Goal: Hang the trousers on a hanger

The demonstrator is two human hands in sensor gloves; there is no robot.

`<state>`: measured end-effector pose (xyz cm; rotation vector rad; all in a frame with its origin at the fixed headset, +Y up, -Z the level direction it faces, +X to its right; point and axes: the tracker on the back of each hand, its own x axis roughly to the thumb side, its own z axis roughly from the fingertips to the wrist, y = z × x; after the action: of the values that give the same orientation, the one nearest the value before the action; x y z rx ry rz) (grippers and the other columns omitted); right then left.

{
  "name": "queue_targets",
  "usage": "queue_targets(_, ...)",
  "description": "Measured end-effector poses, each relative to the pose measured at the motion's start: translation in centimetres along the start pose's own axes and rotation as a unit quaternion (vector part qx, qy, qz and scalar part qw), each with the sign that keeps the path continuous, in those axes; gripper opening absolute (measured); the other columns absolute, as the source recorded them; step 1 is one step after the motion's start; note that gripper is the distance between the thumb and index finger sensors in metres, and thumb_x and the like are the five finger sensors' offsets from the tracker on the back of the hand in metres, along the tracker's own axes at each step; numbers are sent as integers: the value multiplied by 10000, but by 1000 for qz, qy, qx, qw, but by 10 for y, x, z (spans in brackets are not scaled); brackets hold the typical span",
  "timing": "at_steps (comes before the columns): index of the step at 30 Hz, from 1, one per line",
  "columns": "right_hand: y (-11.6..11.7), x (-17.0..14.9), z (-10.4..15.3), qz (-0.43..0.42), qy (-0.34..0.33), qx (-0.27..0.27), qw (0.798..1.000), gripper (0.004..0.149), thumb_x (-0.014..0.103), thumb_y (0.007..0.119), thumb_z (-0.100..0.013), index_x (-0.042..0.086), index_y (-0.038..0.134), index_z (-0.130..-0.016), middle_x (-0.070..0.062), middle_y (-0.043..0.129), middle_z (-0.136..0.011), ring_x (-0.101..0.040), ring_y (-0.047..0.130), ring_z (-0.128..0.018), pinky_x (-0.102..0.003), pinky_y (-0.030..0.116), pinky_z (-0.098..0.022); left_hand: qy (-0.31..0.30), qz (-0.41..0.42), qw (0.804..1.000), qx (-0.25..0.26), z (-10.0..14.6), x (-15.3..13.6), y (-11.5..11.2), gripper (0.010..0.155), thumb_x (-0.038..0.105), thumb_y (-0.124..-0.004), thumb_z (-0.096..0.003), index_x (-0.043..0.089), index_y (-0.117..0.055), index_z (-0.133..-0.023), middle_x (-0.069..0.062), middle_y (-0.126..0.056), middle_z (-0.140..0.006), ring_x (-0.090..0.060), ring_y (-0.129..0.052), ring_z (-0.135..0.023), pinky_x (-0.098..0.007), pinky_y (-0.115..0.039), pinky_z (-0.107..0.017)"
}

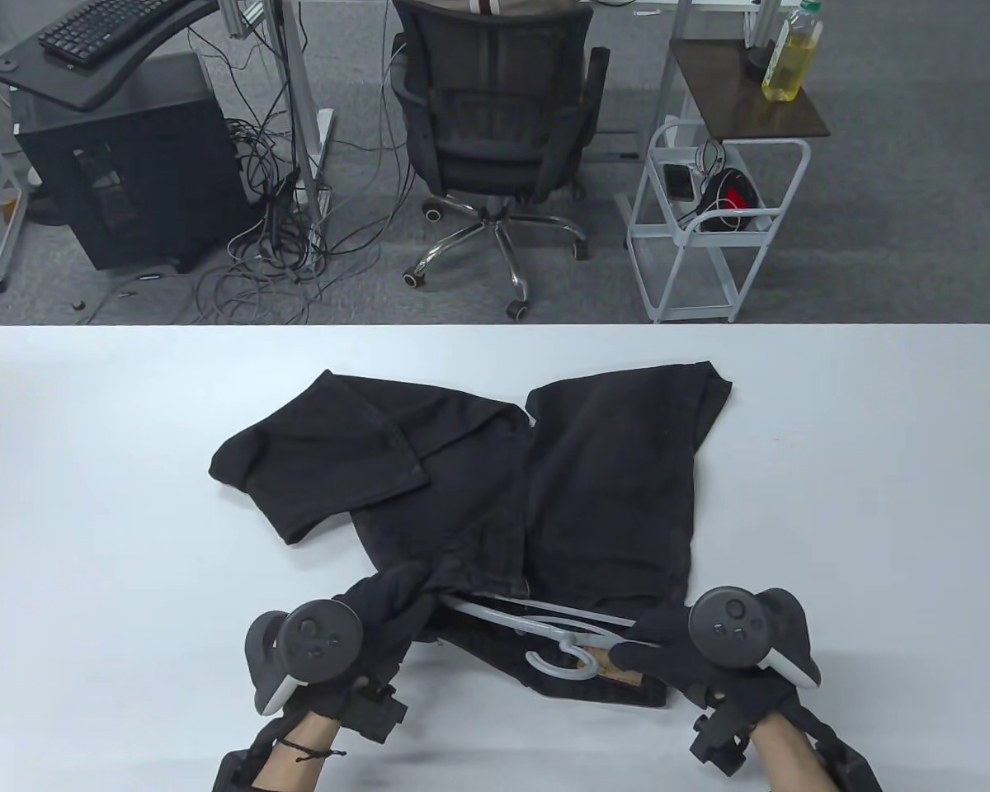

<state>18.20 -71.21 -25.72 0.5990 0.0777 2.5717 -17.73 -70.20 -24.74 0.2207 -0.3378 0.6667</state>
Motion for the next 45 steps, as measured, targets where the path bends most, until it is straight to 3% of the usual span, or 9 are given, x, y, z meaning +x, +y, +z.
queue_targets(14,30,36,-7,85,-39,-3,996,512,553,821,-376,181,943,-706,-20,1019,-465,-164,1024,-281,-310,889,-223,-56,97,991,-69,5,36,-29,481,458,-776,-509,173,-792,-896,-14,-950,-742,-183,-1038,-503,-423,-934,-400)
queue_targets(18,34,35,-9,74,-30,-8,997,509,555,817,-385,189,935,-719,-11,1019,-480,-155,1027,-293,-301,893,-231,-68,179,971,-142,6,39,-41,554,492,-640,-550,254,-603,-1049,-20,-777,-994,-286,-957,-715,-465,-866,-539)
queue_targets(21,33,24,-10,28,-8,-16,999,507,558,816,-388,194,935,-722,-8,1021,-484,-150,1027,-296,-297,893,-233,-73,244,956,-146,2,26,-38,539,420,-641,-565,252,-559,-1071,-46,-695,-1061,-316,-882,-819,-496,-799,-613)
queue_targets(23,31,21,-10,12,-1,-18,1000,505,557,819,-391,198,934,-727,-5,1023,-490,-148,1028,-302,-295,894,-237,-70,222,965,-122,-1,20,-29,517,318,-681,-555,243,-590,-1059,-51,-701,-1060,-333,-848,-859,-528,-768,-624)
queue_targets(25,31,21,-10,2,3,-15,1000,500,552,821,-393,201,932,-732,-3,1024,-496,-146,1030,-307,-293,897,-240,-97,117,981,-120,-3,15,-23,535,249,-732,-530,266,-605,-1050,-29,-678,-1085,-337,-763,-942,-549,-704,-675)
queue_targets(28,31,23,-9,-20,9,-5,1000,497,538,820,-399,199,924,-748,-2,1021,-510,-143,1030,-319,-290,899,-247,-106,-66,967,-222,-3,13,-34,700,306,-804,-507,328,-449,-1110,-29,-433,-1196,-385,-430,-1100,-621,-490,-756)
queue_targets(30,33,24,-9,-38,7,20,999,499,518,815,-407,198,905,-778,-4,1014,-539,-144,1027,-345,-289,898,-268,-100,-96,957,-255,-2,12,-47,832,404,-837,-489,335,-303,-1123,-54,-279,-1207,-416,-268,-1102,-648,-366,-755)
queue_targets(38,46,38,-7,-71,-5,134,988,518,410,773,-462,155,779,-913,-25,944,-702,-158,1002,-494,-299,882,-383,-97,-119,971,-185,0,22,-64,643,521,-760,-497,321,-551,-1071,-23,-549,-1165,-396,-476,-1092,-698,-387,-727)
queue_targets(45,41,30,-7,-115,-33,146,982,549,417,743,-455,191,739,-956,-54,893,-837,-224,987,-648,-376,855,-499,-101,-175,969,-140,-1,25,-57,521,497,-768,-472,329,-716,-962,60,-764,-1058,-326,-724,-1025,-664,-538,-736)
